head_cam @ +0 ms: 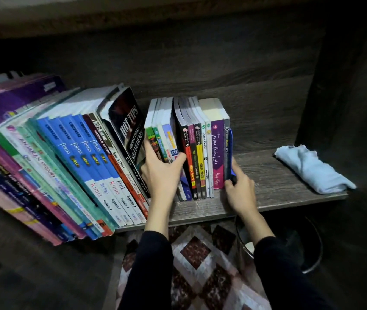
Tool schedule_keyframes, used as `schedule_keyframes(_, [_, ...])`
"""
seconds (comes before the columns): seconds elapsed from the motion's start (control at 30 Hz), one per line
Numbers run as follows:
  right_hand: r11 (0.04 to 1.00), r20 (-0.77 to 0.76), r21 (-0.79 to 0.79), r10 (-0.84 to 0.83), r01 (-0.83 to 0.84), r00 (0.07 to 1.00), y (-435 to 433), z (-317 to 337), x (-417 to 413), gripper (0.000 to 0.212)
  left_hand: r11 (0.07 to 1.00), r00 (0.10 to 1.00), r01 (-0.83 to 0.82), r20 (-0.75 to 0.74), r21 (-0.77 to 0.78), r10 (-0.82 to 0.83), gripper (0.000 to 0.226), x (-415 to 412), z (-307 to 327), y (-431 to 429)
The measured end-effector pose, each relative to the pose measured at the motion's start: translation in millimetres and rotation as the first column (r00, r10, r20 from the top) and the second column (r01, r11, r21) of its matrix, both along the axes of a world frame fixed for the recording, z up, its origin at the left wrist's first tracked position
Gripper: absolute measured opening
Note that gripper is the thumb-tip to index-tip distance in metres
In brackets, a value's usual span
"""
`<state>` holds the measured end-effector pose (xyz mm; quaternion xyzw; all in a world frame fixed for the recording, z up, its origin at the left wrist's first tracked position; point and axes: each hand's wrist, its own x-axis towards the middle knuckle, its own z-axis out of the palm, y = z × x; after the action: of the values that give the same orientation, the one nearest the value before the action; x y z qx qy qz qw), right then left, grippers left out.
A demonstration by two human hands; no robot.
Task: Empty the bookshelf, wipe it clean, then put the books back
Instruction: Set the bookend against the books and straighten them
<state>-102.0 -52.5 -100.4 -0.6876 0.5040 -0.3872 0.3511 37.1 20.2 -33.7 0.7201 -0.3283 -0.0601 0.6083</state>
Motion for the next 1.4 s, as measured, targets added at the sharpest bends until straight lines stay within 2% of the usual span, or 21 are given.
schedule_keyframes(0.1, [1.0, 0.108, -0.004, -0.01, 0.01, 0.994, -2.8, 1.4, -0.2, 0.065, 0.997, 0.997, 0.072, 0.024, -0.018, -0.072, 0.069, 0.4, 2.7, 7.0])
schedule_keyframes(0.23, [0.997, 0.208, 0.072, -0.04, 0.025, 0.977, -7.8, 3.7, -0.7, 0.058, 0.98, 0.98, 0.186, 0.088, -0.068, -0.18, 0.055, -4.9, 3.1, 22.7])
schedule_keyframes(0.33, [0.996, 0.257, 0.092, -0.009, -0.015, 0.966, -8.7, 1.2, 7.2, 0.058, 0.974, 0.972, 0.214, 0.116, -0.077, -0.204, 0.058, -0.1, 3.6, 34.0])
schedule_keyframes(0.53, [0.994, 0.315, 0.092, 0.021, -0.053, 0.949, -9.4, 0.4, 19.0, 0.06, 0.963, 0.967, 0.252, 0.056, -0.093, -0.248, 0.067, 12.6, 2.4, 43.4])
schedule_keyframes(0.73, [0.992, 0.232, 0.076, 0.081, -0.101, 0.969, -8.4, -2.4, 12.7, 0.059, 0.968, 0.967, 0.252, 0.041, -0.023, -0.251, 0.088, 8.2, -0.4, 45.2])
schedule_keyframes(0.93, [0.991, 0.15, 0.065, 0.108, -0.119, 0.983, -4.2, -3.2, 6.9, 0.052, 0.948, 0.957, 0.289, -0.029, 0.134, -0.288, 0.068, -7.8, -31.7, 55.2])
schedule_keyframes(1.1, [0.99, 0.092, 0.07, 0.119, -0.125, 0.989, -8.2, -6.5, 7.9, 0.048, 0.92, 0.962, 0.268, -0.027, 0.288, -0.272, 0.082, -6.9, -53.7, 50.2])
schedule_keyframes(1.23, [0.995, 0.067, 0.039, 0.089, -0.092, 0.994, -10.0, -6.3, 12.9, 0.048, 0.929, 0.976, 0.213, -0.019, 0.302, -0.218, 0.079, -4.4, -60.2, 43.0])
schedule_keyframes(1.4, [0.997, -0.017, -0.059, 0.053, -0.054, 0.998, -1.5, -5.5, 13.3, 0.048, 0.962, 0.99, 0.143, -0.049, 0.233, -0.135, 0.074, -13.0, -59.5, 37.4])
